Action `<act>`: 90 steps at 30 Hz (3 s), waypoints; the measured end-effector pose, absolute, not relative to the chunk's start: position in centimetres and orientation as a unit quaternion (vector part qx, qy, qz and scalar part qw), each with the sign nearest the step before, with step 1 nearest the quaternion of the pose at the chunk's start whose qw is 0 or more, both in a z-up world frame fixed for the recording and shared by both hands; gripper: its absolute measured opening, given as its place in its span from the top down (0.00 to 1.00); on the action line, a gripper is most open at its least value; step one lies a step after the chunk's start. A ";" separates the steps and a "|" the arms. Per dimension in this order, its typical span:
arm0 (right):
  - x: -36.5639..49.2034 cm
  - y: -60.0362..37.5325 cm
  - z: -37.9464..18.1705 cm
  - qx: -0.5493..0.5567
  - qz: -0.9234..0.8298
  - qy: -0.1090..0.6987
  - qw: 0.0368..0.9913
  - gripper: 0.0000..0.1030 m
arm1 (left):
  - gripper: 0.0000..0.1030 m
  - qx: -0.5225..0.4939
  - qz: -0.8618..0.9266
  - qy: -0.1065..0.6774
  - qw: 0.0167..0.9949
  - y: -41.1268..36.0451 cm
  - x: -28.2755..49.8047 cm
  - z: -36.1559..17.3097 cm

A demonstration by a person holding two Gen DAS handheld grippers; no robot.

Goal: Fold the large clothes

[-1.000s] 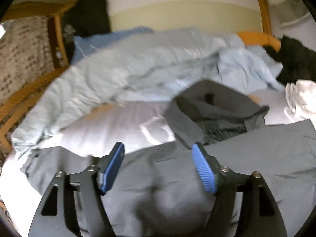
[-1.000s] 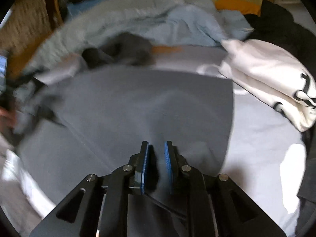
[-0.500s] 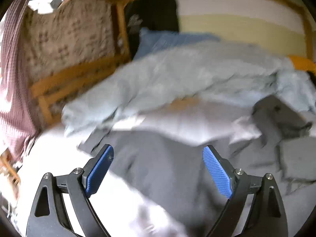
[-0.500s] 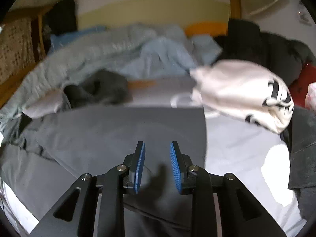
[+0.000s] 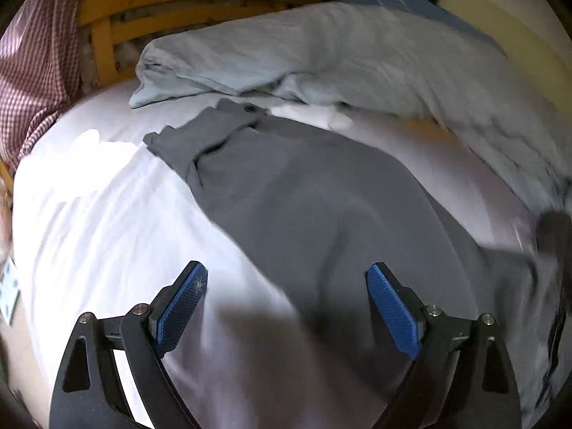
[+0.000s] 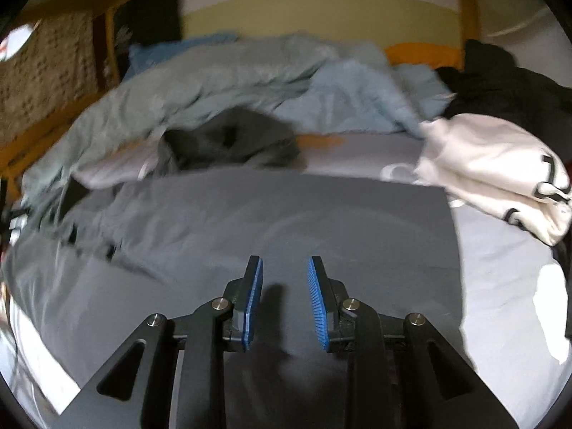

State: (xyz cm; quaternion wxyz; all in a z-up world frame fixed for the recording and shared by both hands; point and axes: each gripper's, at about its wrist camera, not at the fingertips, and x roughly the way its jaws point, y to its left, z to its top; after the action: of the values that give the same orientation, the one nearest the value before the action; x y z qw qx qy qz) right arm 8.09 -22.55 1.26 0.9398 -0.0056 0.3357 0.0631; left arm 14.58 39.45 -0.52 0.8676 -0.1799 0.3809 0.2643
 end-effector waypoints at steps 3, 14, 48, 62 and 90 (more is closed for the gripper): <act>8.4 -21.5 0.4 -0.030 0.083 0.356 0.930 0.73 | 0.11 -0.187 0.301 0.367 0.860 42.1 15.6 -1.3; 9.8 -22.2 -0.6 -0.012 0.038 0.363 0.931 0.47 | 0.96 -0.220 0.248 0.205 0.921 41.7 12.0 4.1; 7.3 -22.9 0.2 -0.027 0.037 0.349 0.936 0.44 | 0.04 -0.113 0.062 0.113 0.985 15.7 0.7 6.5; 6.7 -22.2 0.3 -0.031 0.042 0.345 0.937 0.44 | 0.64 -0.109 0.015 0.184 0.977 15.5 4.4 4.1; 7.4 -12.5 -0.5 0.151 0.260 0.419 0.857 0.44 | 0.01 -0.103 0.082 0.183 0.974 18.4 3.1 5.7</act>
State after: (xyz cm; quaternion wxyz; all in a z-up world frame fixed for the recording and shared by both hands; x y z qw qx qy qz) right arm 7.37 -12.53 -0.51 0.8568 0.1509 0.4188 0.2603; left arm 3.05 18.36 5.72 0.9743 -0.1030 0.1825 0.0822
